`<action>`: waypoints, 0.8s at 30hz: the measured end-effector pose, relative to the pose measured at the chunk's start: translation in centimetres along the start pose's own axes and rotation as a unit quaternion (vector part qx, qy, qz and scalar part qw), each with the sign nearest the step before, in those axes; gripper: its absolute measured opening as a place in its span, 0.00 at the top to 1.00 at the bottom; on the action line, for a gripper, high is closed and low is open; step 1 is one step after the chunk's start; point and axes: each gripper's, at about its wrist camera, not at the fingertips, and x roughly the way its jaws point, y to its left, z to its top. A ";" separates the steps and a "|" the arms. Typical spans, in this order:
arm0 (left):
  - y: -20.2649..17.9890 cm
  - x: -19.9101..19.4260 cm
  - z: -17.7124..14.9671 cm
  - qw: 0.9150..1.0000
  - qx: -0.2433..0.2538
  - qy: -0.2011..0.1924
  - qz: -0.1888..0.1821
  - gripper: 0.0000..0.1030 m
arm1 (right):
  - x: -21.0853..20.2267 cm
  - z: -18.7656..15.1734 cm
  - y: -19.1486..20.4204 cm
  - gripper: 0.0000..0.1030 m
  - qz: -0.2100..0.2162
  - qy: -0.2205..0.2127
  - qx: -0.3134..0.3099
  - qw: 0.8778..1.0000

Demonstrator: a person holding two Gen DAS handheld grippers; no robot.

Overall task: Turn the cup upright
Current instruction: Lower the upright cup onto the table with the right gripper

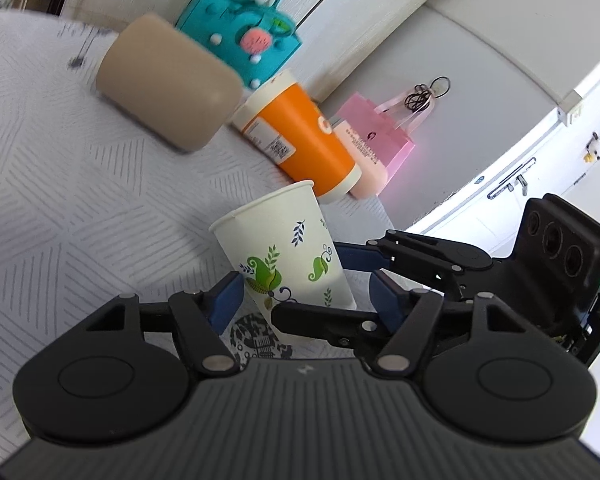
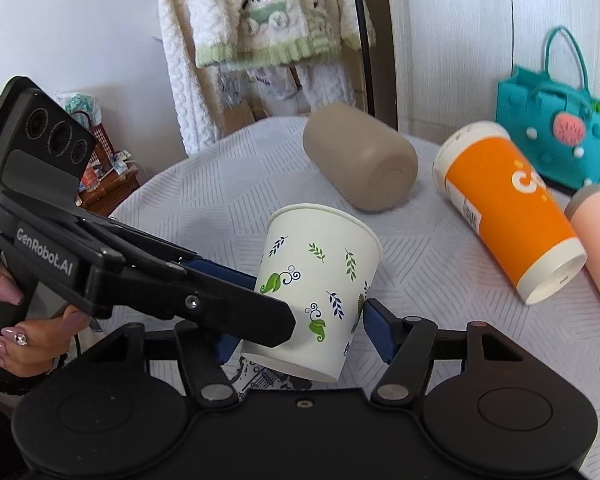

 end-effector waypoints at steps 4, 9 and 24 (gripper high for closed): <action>-1.1 -0.9 -1.0 0.996 0.074 -0.036 0.032 0.38 | -0.3 -1.1 0.9 0.33 -0.004 -0.041 -0.036 0.998; -2.1 -1.3 -1.5 0.986 0.141 -0.062 0.064 0.39 | -0.3 -1.7 2.2 0.33 -0.018 -0.070 -0.094 0.993; -3.2 -1.5 -0.5 0.953 0.253 -0.113 0.119 0.48 | 2.2 -0.5 2.2 0.34 -0.072 -0.138 -0.143 0.977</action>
